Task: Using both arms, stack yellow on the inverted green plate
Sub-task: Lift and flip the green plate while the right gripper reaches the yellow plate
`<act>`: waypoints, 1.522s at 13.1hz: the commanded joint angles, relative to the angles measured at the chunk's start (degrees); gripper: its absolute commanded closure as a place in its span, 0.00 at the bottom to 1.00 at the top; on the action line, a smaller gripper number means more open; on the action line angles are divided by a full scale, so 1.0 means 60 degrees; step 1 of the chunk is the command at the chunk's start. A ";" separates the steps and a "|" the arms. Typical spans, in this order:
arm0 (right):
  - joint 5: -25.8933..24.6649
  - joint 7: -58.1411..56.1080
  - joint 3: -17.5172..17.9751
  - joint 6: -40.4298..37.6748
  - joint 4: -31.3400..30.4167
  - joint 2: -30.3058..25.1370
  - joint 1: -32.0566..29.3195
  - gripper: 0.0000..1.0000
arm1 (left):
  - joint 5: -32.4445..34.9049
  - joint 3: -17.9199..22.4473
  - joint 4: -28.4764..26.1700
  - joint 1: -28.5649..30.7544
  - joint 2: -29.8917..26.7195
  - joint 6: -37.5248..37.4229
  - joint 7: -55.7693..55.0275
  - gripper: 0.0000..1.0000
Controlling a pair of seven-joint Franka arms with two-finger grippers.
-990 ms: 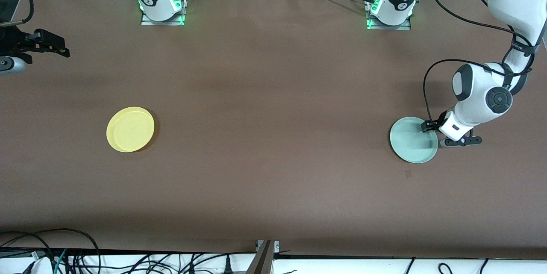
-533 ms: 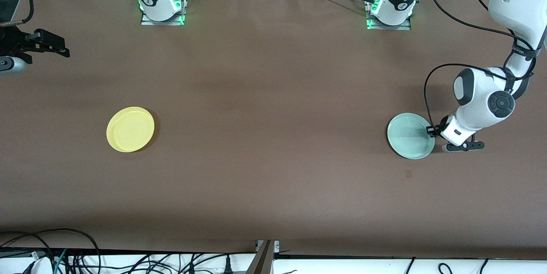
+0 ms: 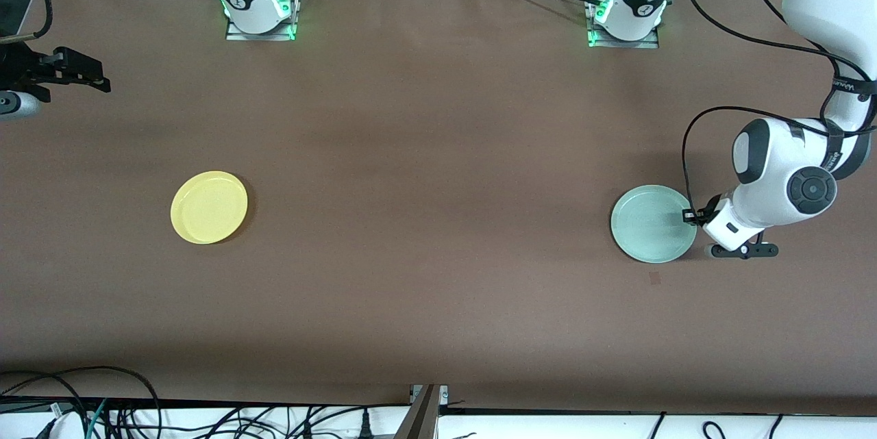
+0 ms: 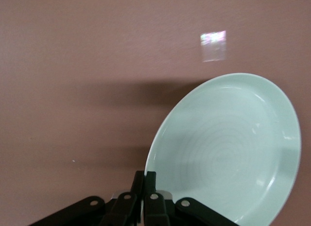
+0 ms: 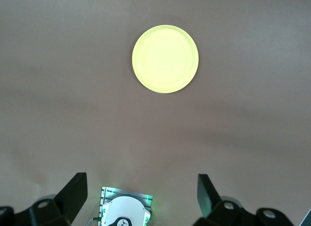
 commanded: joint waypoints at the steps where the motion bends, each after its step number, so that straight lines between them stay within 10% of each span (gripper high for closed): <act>1: -0.0086 0.0090 -0.0107 0.0107 0.0150 0.0297 -0.0236 0.00 | 0.0199 0.0072 0.0589 -0.0792 0.0153 -0.0573 -0.0618 1.00; 13: -0.0072 -0.0027 -0.0943 0.2638 -0.0113 0.2990 -0.0808 0.00 | 0.3110 0.0072 0.3066 -0.6108 0.0299 -0.4749 -0.5203 1.00; 20: 0.0090 -0.0013 -0.0899 0.7108 -0.3277 0.3329 -0.0794 0.00 | 0.7549 0.0102 0.3619 -0.9800 0.2068 -0.7557 -0.7182 1.00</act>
